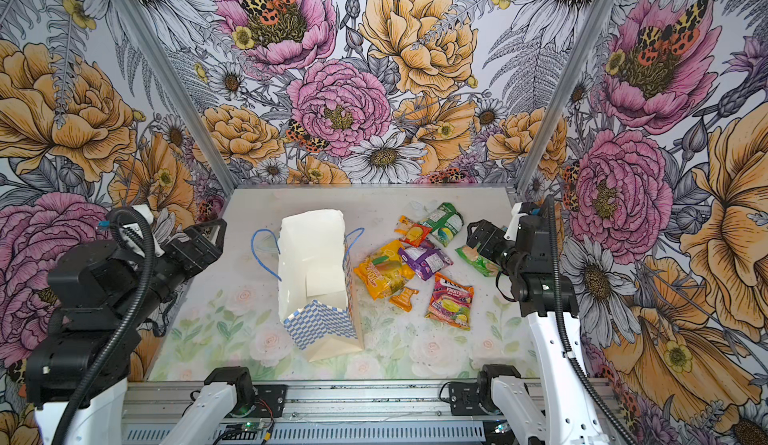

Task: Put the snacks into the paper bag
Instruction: 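Reach left gripper to the checked paper bag rim while right moves over snacks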

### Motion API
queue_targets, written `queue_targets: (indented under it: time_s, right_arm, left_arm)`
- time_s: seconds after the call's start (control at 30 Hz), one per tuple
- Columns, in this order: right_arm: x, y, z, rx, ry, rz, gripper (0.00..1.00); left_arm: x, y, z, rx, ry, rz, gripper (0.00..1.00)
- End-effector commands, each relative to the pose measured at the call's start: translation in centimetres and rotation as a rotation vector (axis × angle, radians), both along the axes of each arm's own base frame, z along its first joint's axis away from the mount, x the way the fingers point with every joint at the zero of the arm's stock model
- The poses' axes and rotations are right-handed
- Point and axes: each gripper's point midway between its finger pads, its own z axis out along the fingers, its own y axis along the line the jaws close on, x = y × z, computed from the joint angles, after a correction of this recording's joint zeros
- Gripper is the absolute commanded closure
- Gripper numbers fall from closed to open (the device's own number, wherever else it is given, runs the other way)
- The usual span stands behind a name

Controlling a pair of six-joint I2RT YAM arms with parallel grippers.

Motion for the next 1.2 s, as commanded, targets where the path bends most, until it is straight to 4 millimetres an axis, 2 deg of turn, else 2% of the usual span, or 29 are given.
queue_targets:
  time_s: [0.0,0.07,0.27,0.43,0.5,0.63,0.8,0.87,1.0,1.17]
  right_arm:
    - [-1.9,0.9,0.6,-0.067,0.033,0.044,0.04]
    - [-2.5,1.5,0.5,-0.084,0.049,0.067,0.04]
    - [-3.3,2.3,-1.0,-0.078,0.081,0.076,0.04]
    - [-3.0,2.7,-2.0,-0.084,0.107,0.076,0.04]
    - [-2.8,3.0,-2.0,-0.087,0.112,0.084,0.05]
    - [-2.8,3.5,-2.3,-0.096,0.12,0.096,0.05]
    - [-2.8,3.7,-3.4,-0.104,0.143,0.094,0.05]
    - [-2.6,3.8,-3.7,-0.102,0.148,0.096,0.05]
    - [-2.4,3.9,-4.0,-0.108,0.153,0.097,0.05]
    - [-2.3,4.0,-4.1,-0.116,0.155,0.106,0.04]
  left_arm:
    - [-2.6,-2.4,-2.5,-0.114,0.147,-0.11,0.01]
    - [-3.7,-2.8,-3.1,-0.154,0.186,-0.122,0.01]
    - [-6.8,-3.6,-6.9,-0.131,0.389,-0.189,0.02]
    - [-7.5,-4.6,-9.1,-0.136,0.456,-0.256,0.04]
    - [-7.4,-4.7,-10.2,-0.128,0.491,-0.264,0.1]
    - [-7.2,-4.9,-12.1,-0.106,0.546,-0.279,0.1]
    - [-6.4,-5.0,-12.6,-0.093,0.558,-0.275,0.11]
    - [-5.8,-5.3,-13.0,-0.085,0.567,-0.276,0.12]
    - [-3.9,-7.0,-13.4,-0.085,0.534,-0.295,0.12]
    - [-1.8,-8.1,-14.8,0.073,0.548,-0.223,0.09]
